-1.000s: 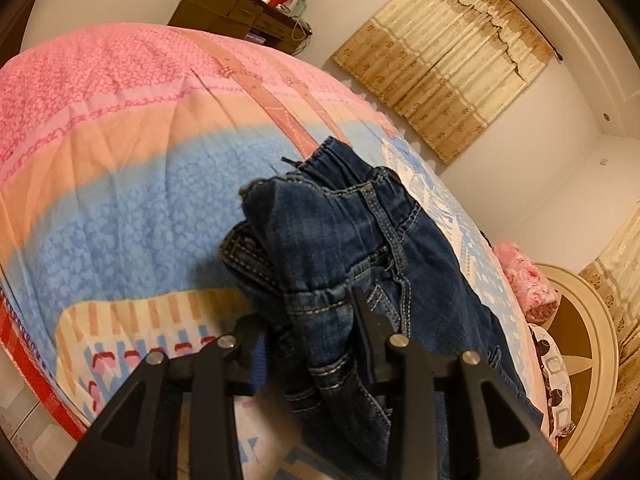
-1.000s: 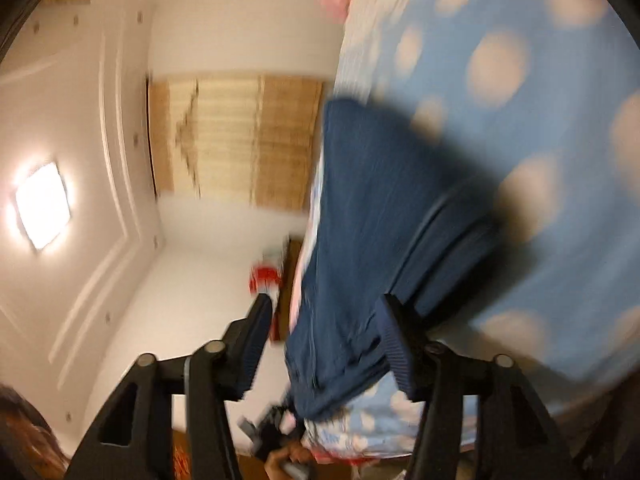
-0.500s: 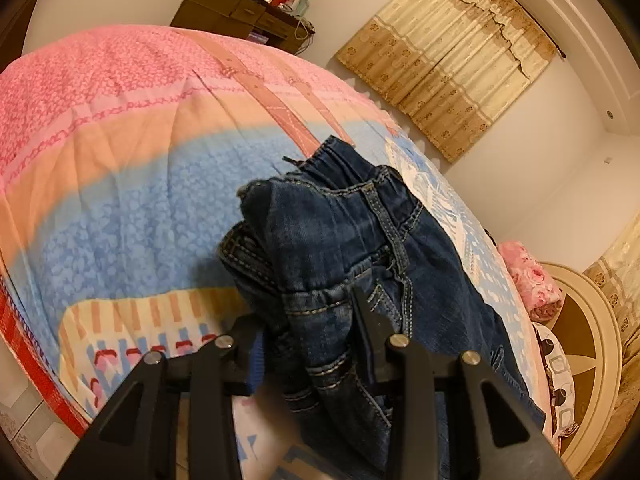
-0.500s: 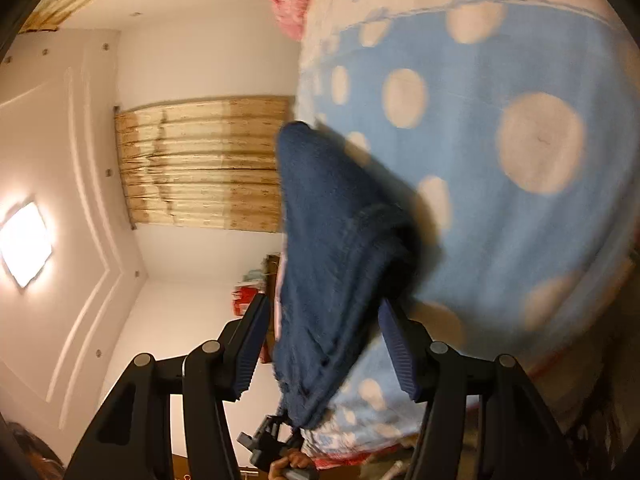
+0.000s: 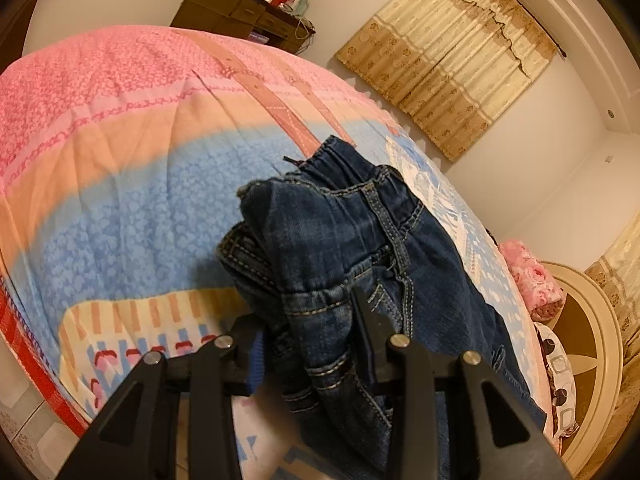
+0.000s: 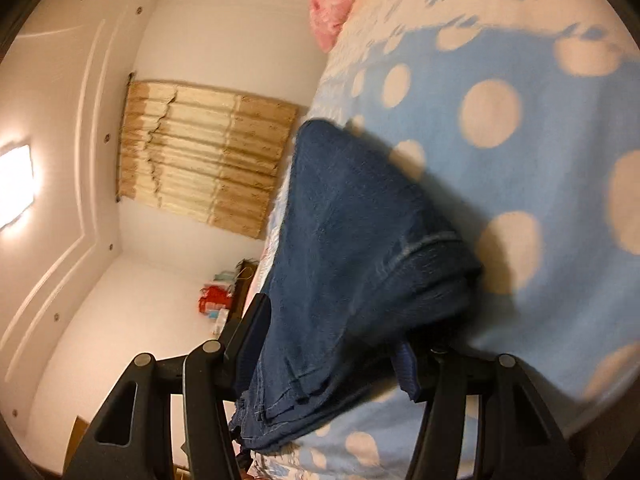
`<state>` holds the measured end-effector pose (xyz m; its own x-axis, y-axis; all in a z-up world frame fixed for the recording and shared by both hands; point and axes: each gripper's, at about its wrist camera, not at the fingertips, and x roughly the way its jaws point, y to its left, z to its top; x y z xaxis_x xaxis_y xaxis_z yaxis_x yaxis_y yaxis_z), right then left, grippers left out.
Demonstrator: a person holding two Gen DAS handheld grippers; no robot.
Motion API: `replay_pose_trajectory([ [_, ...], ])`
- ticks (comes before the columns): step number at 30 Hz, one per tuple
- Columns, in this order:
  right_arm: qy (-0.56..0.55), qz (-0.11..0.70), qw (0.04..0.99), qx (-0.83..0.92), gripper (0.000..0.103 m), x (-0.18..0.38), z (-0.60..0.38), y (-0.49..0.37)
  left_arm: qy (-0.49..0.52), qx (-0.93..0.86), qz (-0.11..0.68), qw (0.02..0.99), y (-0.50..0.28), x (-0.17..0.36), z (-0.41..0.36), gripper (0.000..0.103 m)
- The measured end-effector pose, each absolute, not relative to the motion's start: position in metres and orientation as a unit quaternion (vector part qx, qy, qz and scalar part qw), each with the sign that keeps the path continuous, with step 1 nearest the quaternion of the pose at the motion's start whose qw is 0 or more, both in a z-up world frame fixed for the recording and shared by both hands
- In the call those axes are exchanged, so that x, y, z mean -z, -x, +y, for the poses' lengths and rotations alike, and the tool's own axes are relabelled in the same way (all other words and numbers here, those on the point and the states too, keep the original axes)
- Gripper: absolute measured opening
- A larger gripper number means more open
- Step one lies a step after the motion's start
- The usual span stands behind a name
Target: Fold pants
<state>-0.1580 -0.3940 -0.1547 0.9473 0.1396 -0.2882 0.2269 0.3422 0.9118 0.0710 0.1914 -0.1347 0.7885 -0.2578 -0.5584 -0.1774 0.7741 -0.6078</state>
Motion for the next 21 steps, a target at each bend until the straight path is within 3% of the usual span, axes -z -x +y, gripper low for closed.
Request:
replay_pose_trajectory([
  [4, -0.583, 0.138, 0.8, 0.025, 0.056, 0.159, -0.402, 0.164, 0.33, 0.019, 0.323, 0.887, -0.071, 0.134, 0.189, 0.038],
  [7, -0.578, 0.133, 0.804, -0.052, 0.049, 0.161, -0.389, 0.133, 0.329, 0.018, 0.323, 0.887, -0.071, 0.134, 0.189, 0.038],
  [11, -0.521, 0.169, 0.835, -0.045, 0.046, 0.161, -0.371, 0.101, 0.325, 0.016, 0.324, 0.888, -0.071, 0.133, 0.188, 0.038],
  [12, -0.501, 0.177, 0.846, -0.034, 0.042, 0.157, -0.369, 0.098, 0.325, 0.016, 0.325, 0.888, -0.071, 0.133, 0.189, 0.038],
  [13, -0.47, 0.189, 0.862, -0.016, 0.021, 0.15, -0.369, 0.096, 0.325, 0.017, 0.325, 0.888, -0.071, 0.133, 0.189, 0.038],
  [14, -0.44, 0.192, 0.877, -0.001, 0.008, 0.143, -0.37, 0.096, 0.325, 0.017, 0.326, 0.888, -0.072, 0.133, 0.189, 0.038],
  [19, -0.373, 0.132, 0.916, 0.065, 0.005, 0.114, -0.396, 0.127, 0.325, 0.017, 0.325, 0.888, -0.072, 0.133, 0.19, 0.038],
  [21, -0.406, 0.133, 0.902, 0.055, 0.004, 0.125, -0.412, 0.131, 0.322, 0.014, 0.324, 0.889, -0.072, 0.132, 0.189, 0.038],
])
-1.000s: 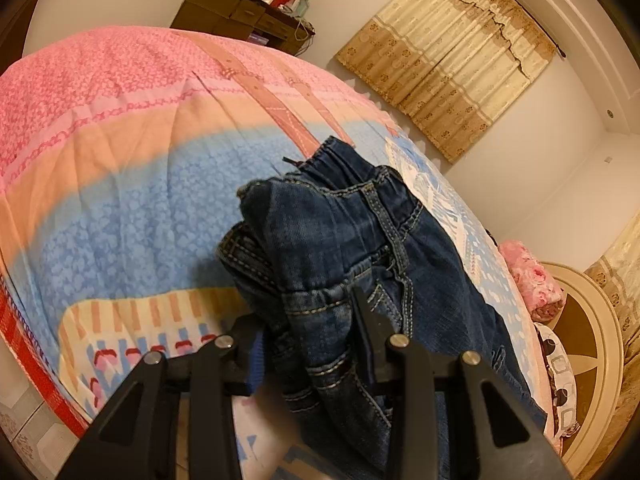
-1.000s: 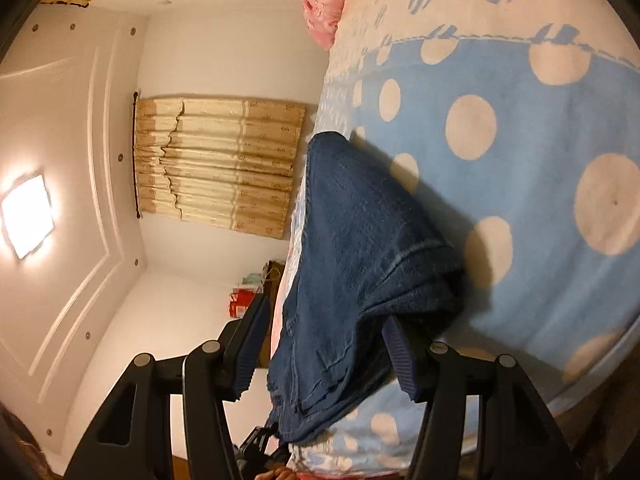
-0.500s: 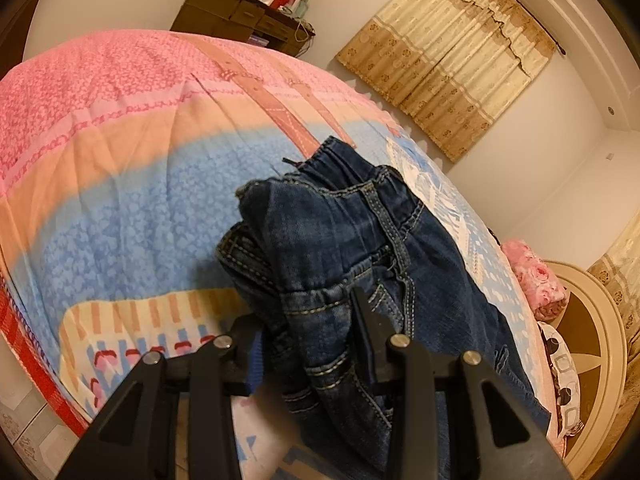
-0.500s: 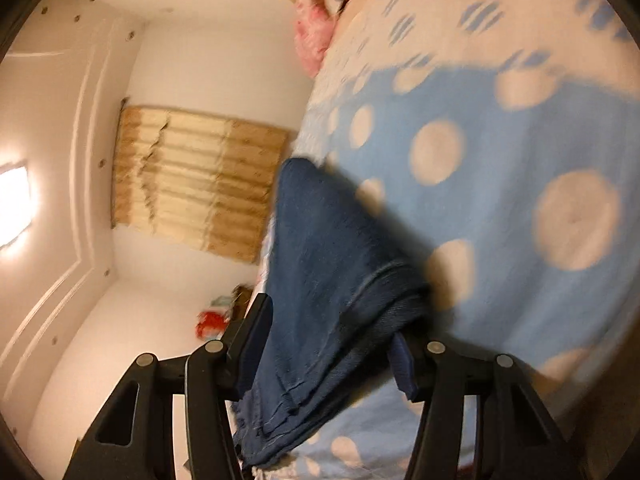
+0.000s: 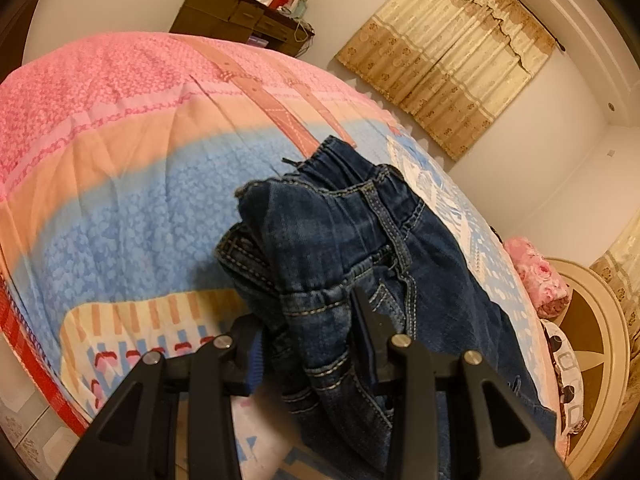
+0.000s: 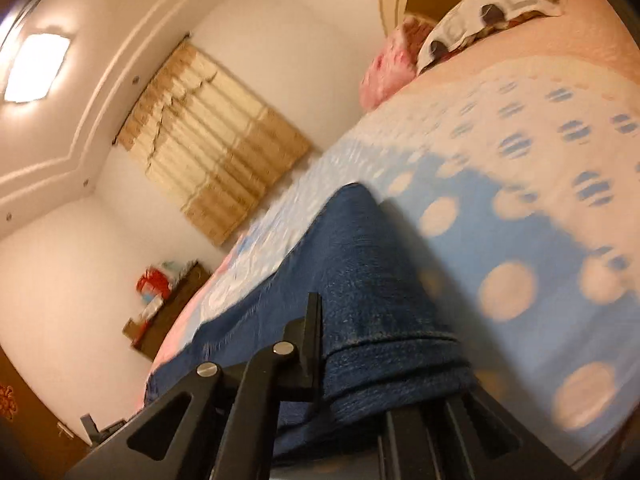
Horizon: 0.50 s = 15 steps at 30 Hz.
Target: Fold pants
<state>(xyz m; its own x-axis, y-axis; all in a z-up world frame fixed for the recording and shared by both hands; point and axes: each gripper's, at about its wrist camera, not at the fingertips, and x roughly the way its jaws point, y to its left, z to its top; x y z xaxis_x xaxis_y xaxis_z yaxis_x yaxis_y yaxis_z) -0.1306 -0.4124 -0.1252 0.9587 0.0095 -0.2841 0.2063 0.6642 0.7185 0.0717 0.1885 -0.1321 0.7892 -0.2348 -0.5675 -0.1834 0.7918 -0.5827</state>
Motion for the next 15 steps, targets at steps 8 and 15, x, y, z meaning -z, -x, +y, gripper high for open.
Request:
replay_pose_trajectory([
  [8, -0.45, 0.167, 0.877, 0.027, 0.007, 0.165, -0.425, 0.135, 0.321, 0.014, 0.326, 0.889, -0.073, 0.132, 0.187, 0.038],
  [15, -0.321, 0.245, 0.912, 0.077, 0.012, 0.131, -0.394, 0.193, 0.317, 0.015, 0.326, 0.891, -0.072, 0.132, 0.187, 0.039],
])
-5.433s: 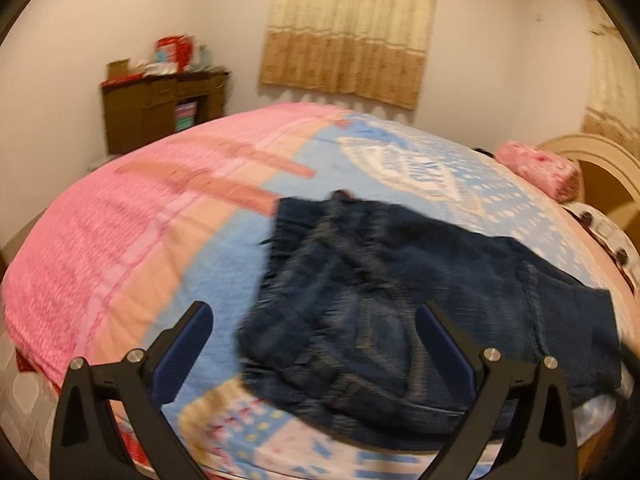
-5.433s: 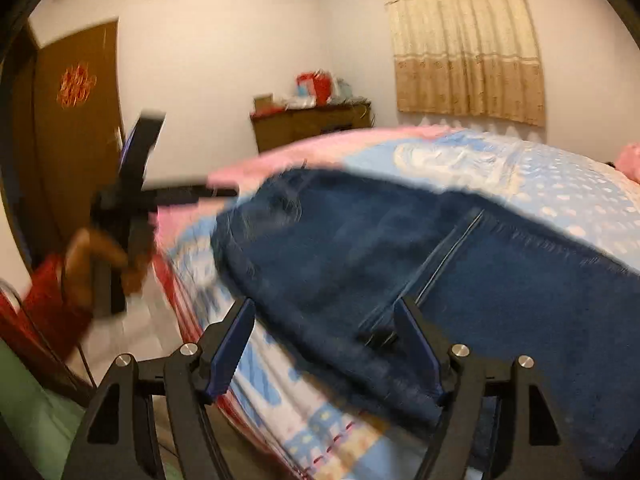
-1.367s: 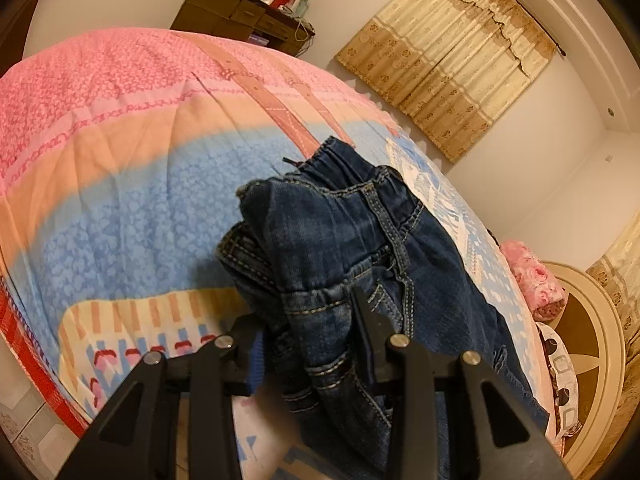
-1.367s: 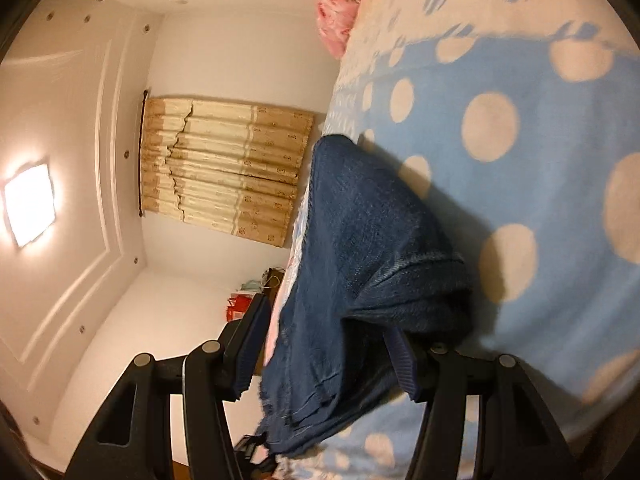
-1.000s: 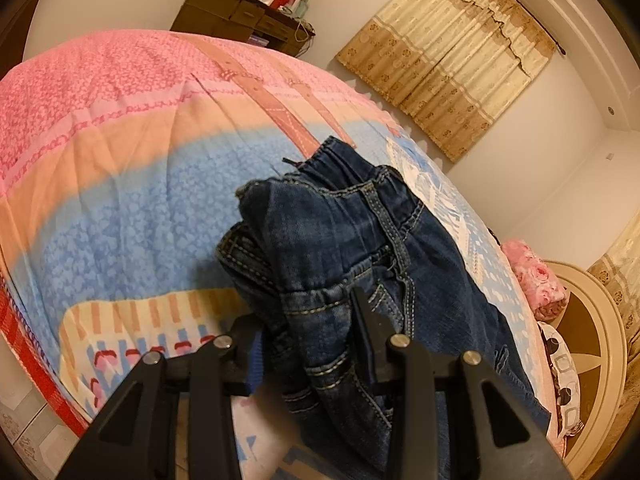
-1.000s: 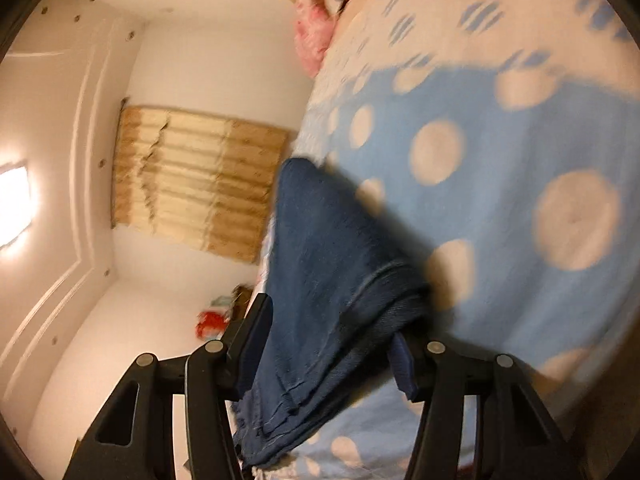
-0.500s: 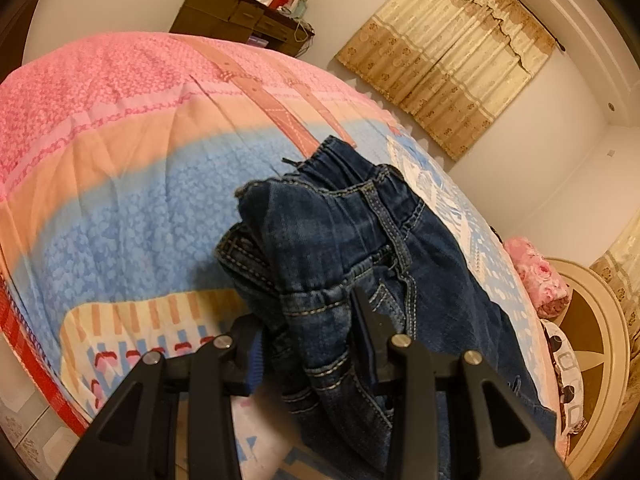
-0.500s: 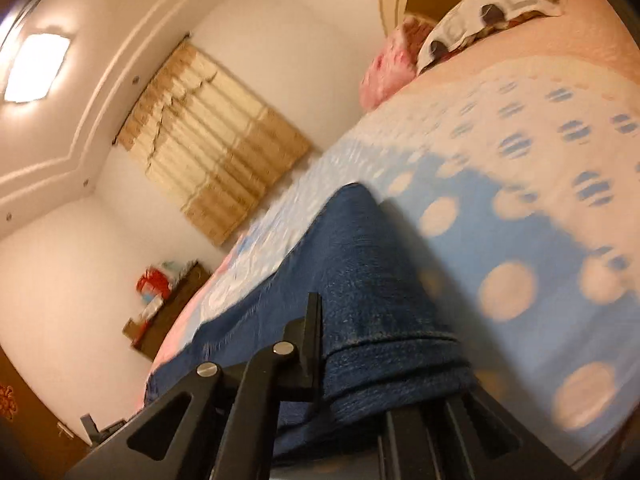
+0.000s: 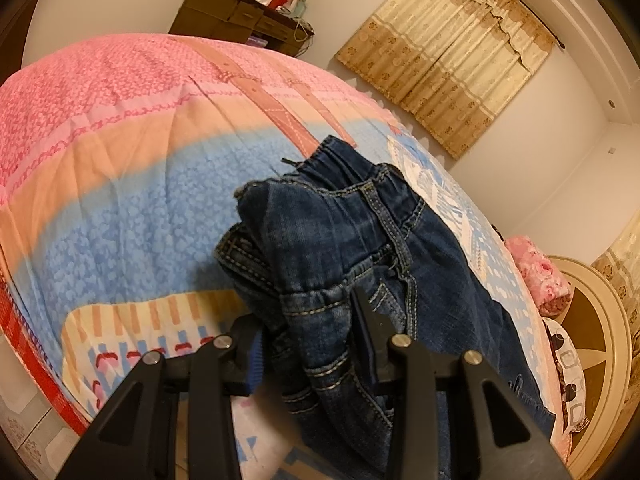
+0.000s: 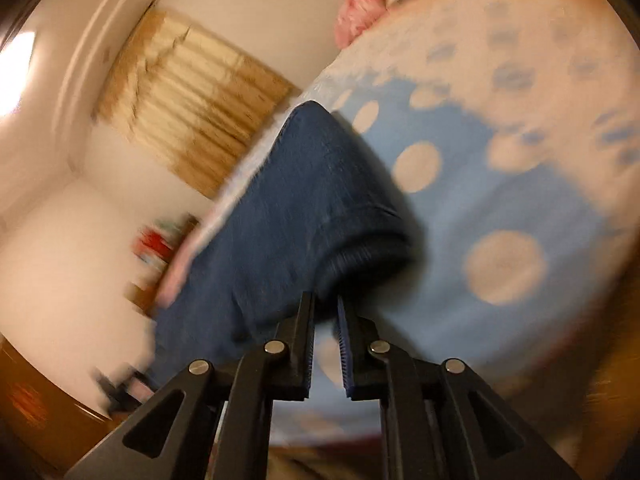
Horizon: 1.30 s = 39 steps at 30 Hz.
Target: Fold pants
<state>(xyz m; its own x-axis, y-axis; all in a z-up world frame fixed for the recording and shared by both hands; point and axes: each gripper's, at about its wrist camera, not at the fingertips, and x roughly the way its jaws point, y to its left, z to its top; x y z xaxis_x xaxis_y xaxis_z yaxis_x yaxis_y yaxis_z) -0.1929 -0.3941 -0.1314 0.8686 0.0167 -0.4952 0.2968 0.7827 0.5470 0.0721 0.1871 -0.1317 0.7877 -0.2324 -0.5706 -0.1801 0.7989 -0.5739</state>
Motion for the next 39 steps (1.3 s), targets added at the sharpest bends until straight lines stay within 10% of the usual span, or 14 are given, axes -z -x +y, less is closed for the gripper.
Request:
replay_pose_trajectory([
  [13, -0.13, 0.313, 0.934, -0.111, 0.013, 0.09, -0.234, 0.024, 0.312, 0.02, 0.33, 0.891, -0.075, 0.13, 0.186, 0.039],
  [18, -0.056, 0.333, 0.939, -0.058, 0.06, 0.096, -0.181, -0.019, 0.306, 0.026, 0.33, 0.893, -0.077, 0.129, 0.188, 0.039],
  [22, 0.027, 0.34, 0.94, 0.01, 0.062, 0.105, -0.159, -0.046, 0.307, 0.033, 0.33, 0.892, -0.077, 0.13, 0.191, 0.04],
  [33, -0.048, 0.332, 0.942, 0.01, 0.01, 0.086, -0.184, -0.054, 0.3, 0.041, 0.319, 0.898, -0.068, 0.134, 0.2, 0.041],
  [39, -0.11, 0.289, 0.951, -0.013, 0.006, 0.069, -0.195, -0.064, 0.297, 0.036, 0.316, 0.9, -0.065, 0.134, 0.198, 0.041],
])
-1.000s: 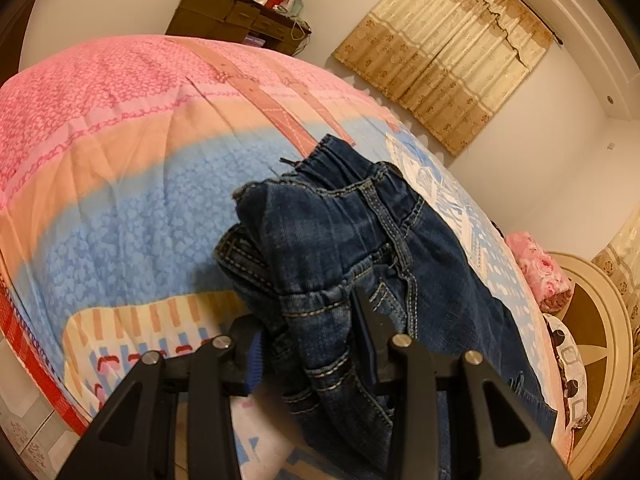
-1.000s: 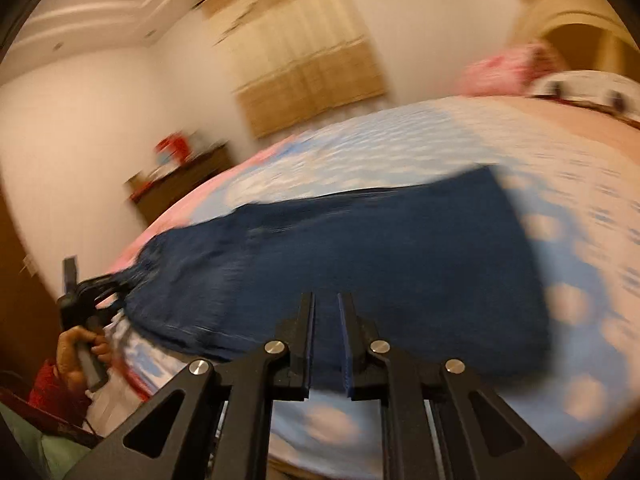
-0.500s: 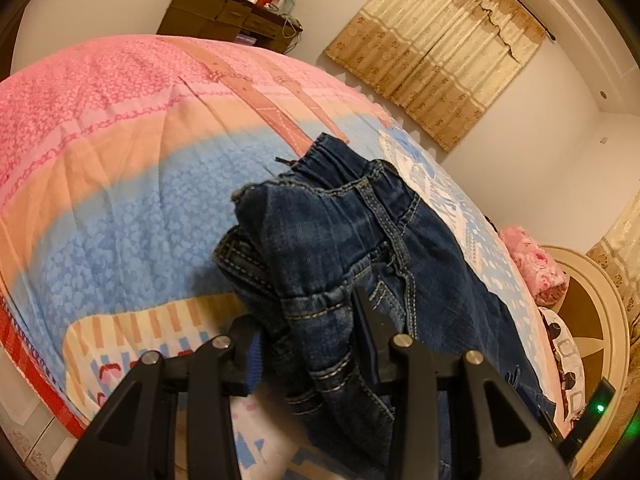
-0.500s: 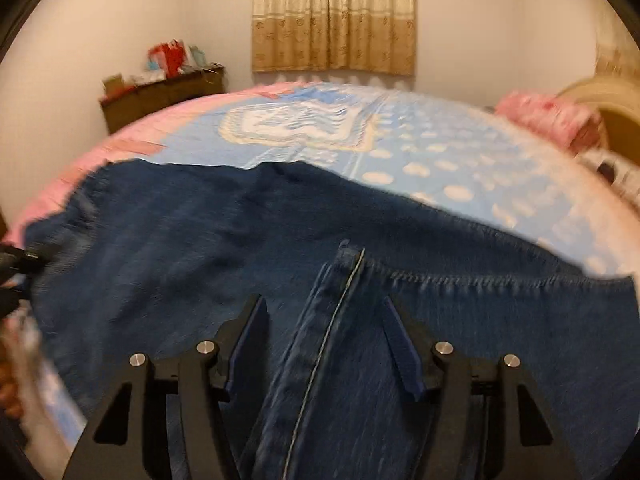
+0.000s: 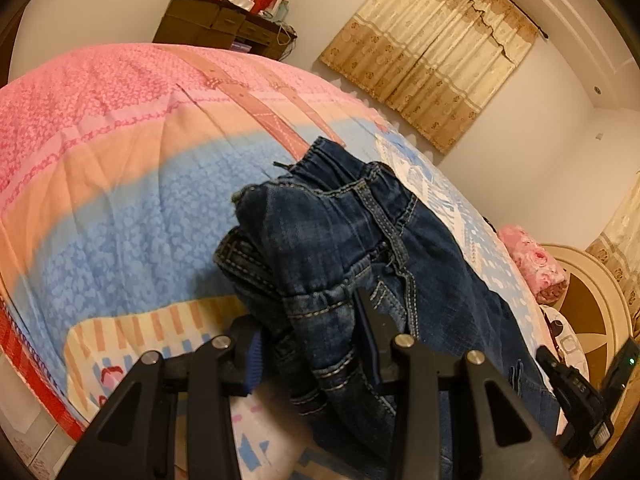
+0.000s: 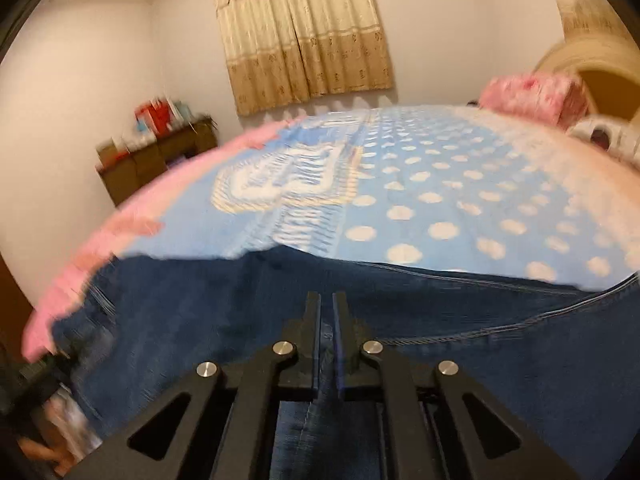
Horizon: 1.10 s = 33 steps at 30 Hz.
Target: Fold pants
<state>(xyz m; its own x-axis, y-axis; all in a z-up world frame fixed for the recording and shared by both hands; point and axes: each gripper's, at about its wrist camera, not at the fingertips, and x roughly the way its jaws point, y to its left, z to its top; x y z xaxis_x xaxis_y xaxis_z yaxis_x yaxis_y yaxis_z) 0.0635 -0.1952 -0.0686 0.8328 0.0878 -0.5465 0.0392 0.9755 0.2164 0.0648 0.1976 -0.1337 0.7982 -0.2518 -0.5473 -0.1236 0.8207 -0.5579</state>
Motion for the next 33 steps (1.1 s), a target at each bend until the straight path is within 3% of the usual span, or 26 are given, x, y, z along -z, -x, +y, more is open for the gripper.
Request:
replay_pose_trajectory([
  [4, -0.181, 0.287, 0.939, -0.062, 0.006, 0.079, -0.2, -0.064, 0.301, 0.041, 0.318, 0.898, -0.064, 0.133, 0.197, 0.041],
  [8, -0.138, 0.242, 0.959, -0.05, 0.006, 0.063, -0.2, -0.024, 0.304, 0.044, 0.311, 0.9, -0.065, 0.135, 0.199, 0.043],
  [9, -0.129, 0.236, 0.962, -0.043, 0.006, 0.062, -0.199, -0.015, 0.312, 0.045, 0.31, 0.897, -0.065, 0.137, 0.201, 0.046],
  [12, -0.11, 0.252, 0.961, -0.033, 0.006, 0.079, -0.197, 0.004, 0.359, 0.072, 0.296, 0.882, -0.068, 0.14, 0.206, 0.07],
  [14, -0.119, 0.292, 0.948, -0.035, 0.006, 0.104, -0.196, 0.003, 0.372, 0.078, 0.293, 0.877, -0.07, 0.139, 0.207, 0.072],
  [15, -0.135, 0.302, 0.943, -0.039, 0.006, 0.113, -0.199, 0.004, 0.372, 0.079, 0.293, 0.877, -0.072, 0.138, 0.207, 0.068],
  [16, -0.152, 0.285, 0.945, -0.043, 0.006, 0.113, -0.204, 0.012, 0.369, 0.078, 0.293, 0.878, -0.073, 0.137, 0.208, 0.046],
  [17, -0.153, 0.289, 0.944, -0.041, 0.006, 0.112, -0.206, 0.013, 0.369, 0.078, 0.299, 0.877, -0.076, 0.138, 0.21, 0.032],
  [20, -0.163, 0.281, 0.945, -0.035, 0.006, 0.102, -0.218, 0.022, 0.392, 0.097, 0.303, 0.863, -0.082, 0.136, 0.212, 0.027],
  [26, -0.21, 0.221, 0.952, 0.018, 0.006, 0.083, -0.268, 0.077, 0.298, 0.118, 0.256, 0.912, -0.072, 0.074, 0.175, 0.025],
  [33, -0.281, 0.177, 0.934, 0.13, 0.006, 0.086, -0.354, 0.146, 0.173, 0.247, 0.179, 0.936, -0.067, -0.013, 0.062, 0.025],
])
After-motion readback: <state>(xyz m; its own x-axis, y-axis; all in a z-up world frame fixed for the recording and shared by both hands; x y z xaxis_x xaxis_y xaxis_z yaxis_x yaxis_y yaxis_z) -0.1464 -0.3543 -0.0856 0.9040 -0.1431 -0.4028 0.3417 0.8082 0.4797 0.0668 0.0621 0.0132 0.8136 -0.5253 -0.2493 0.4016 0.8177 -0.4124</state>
